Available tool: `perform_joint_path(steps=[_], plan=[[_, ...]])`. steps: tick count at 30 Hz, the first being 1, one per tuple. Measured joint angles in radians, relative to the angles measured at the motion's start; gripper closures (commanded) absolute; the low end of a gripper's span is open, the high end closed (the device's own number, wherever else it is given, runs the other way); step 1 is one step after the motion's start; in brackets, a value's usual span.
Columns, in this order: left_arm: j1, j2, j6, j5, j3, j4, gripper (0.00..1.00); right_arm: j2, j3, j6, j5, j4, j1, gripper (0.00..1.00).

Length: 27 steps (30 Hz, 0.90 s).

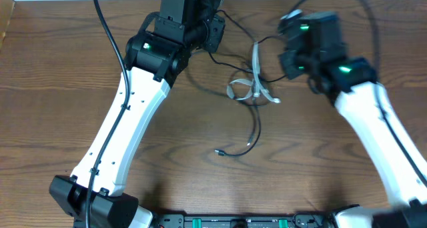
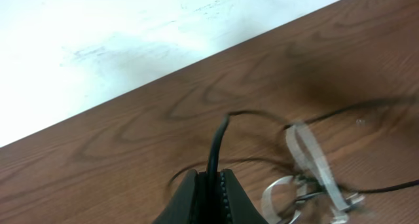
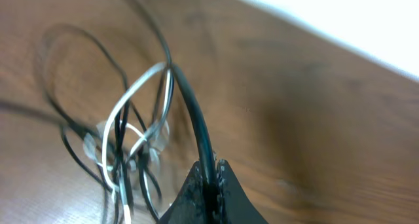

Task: Untangle cables

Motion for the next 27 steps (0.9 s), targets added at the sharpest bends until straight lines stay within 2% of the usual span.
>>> perform_joint_path(steps=[16, 22, 27], plan=[[0.001, 0.0, 0.0, -0.031, 0.0, 0.0, 0.93, -0.397, 0.0, 0.0, 0.026, -0.019, -0.274, 0.99], [0.04, 0.0, 0.002, -0.087, 0.0, 0.001, 0.93, -0.443, 0.001, 0.0, 0.03, -0.044, -0.372, 0.99], [0.156, 0.0, 0.002, -0.112, 0.0, 0.001, 0.93, -0.433, 0.001, 0.0, 0.027, -0.047, -0.397, 0.99]])
